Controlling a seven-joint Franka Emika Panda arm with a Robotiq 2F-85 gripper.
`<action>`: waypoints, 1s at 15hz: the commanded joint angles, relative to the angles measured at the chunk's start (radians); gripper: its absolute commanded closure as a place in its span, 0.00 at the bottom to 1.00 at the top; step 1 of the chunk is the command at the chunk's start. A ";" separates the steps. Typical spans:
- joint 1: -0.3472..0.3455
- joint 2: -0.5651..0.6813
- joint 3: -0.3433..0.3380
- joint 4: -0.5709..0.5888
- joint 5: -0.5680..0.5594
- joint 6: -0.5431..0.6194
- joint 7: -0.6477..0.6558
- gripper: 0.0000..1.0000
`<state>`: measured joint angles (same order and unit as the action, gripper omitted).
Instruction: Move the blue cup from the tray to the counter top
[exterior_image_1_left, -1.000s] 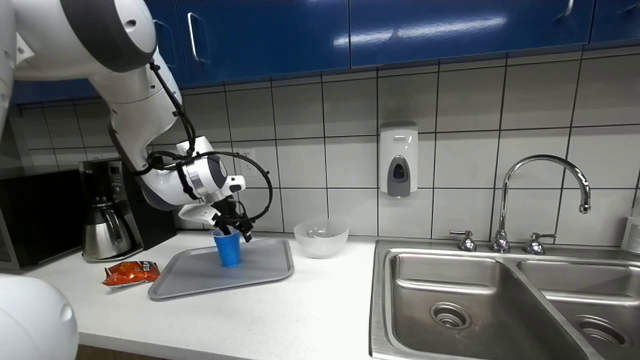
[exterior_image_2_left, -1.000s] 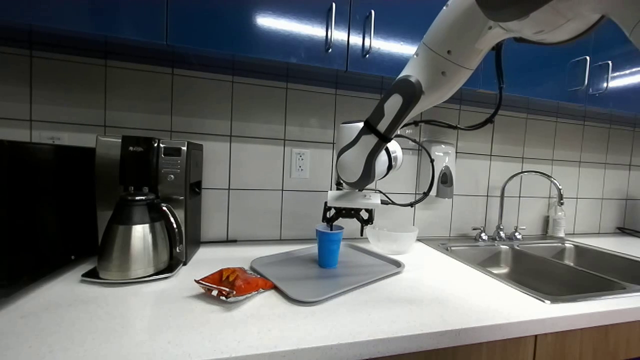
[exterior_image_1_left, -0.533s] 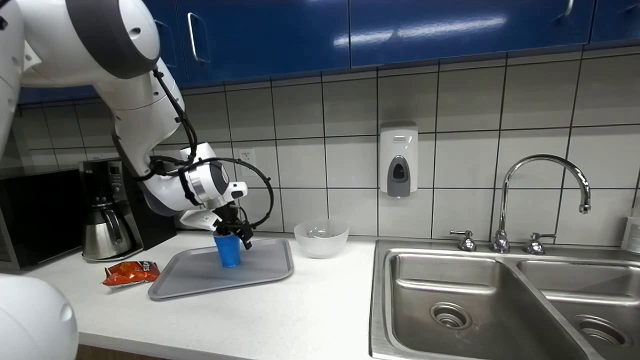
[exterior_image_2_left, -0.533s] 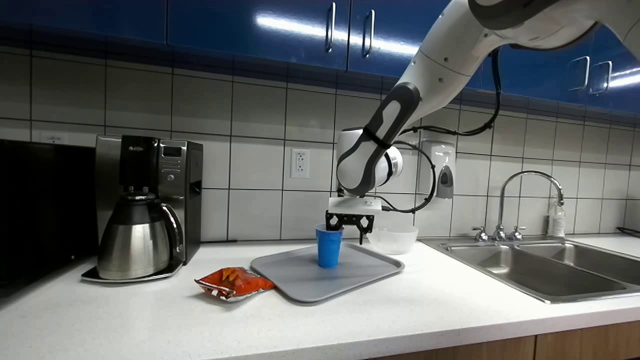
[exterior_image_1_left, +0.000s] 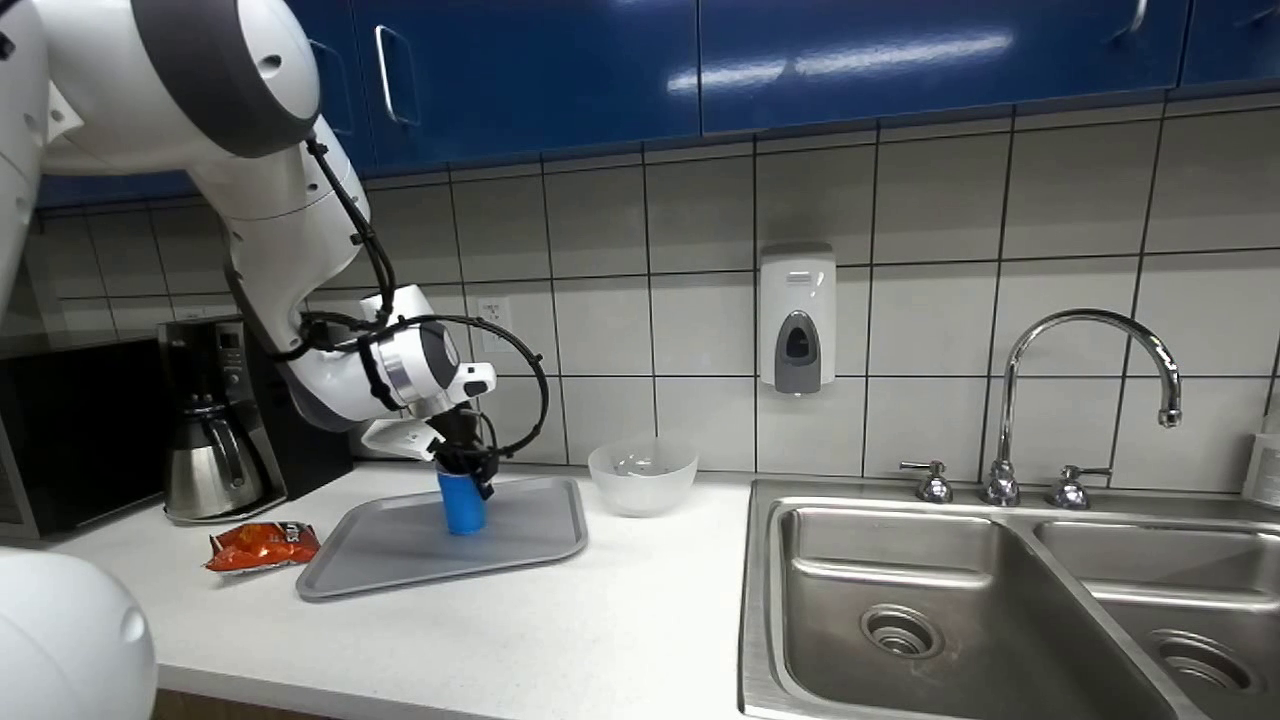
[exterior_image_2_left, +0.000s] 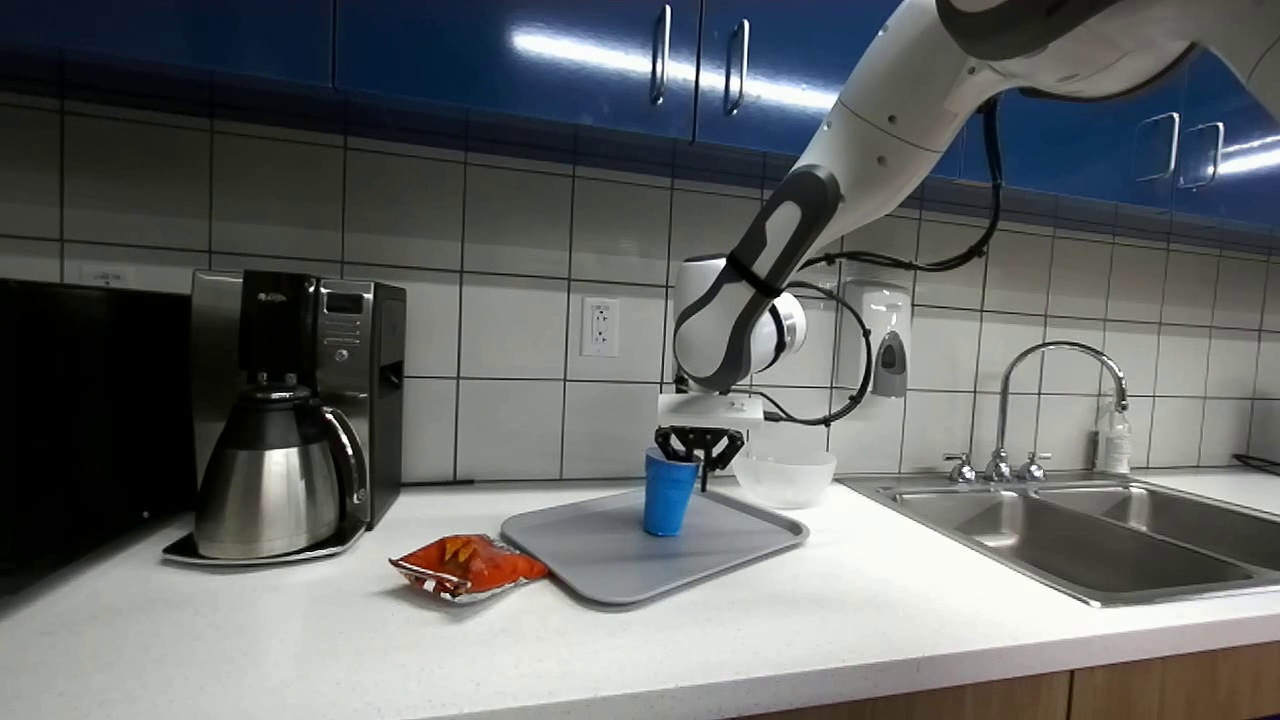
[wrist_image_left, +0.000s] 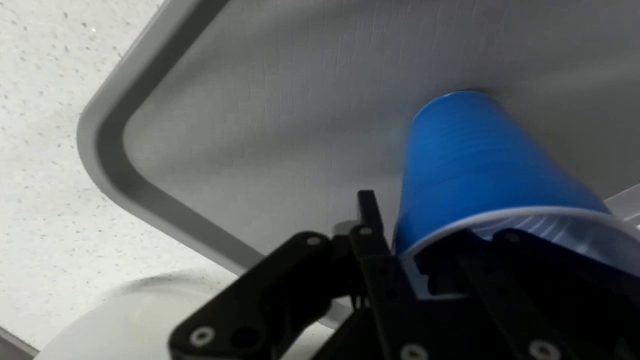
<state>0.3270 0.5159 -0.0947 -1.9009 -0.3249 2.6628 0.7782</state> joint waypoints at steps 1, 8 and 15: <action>0.016 0.001 -0.013 0.018 0.012 -0.011 -0.001 1.00; 0.014 -0.033 -0.014 -0.004 0.011 0.009 -0.002 0.99; 0.012 -0.118 -0.014 -0.048 0.000 0.015 0.003 0.99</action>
<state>0.3305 0.4625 -0.0996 -1.8971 -0.3249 2.6706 0.7782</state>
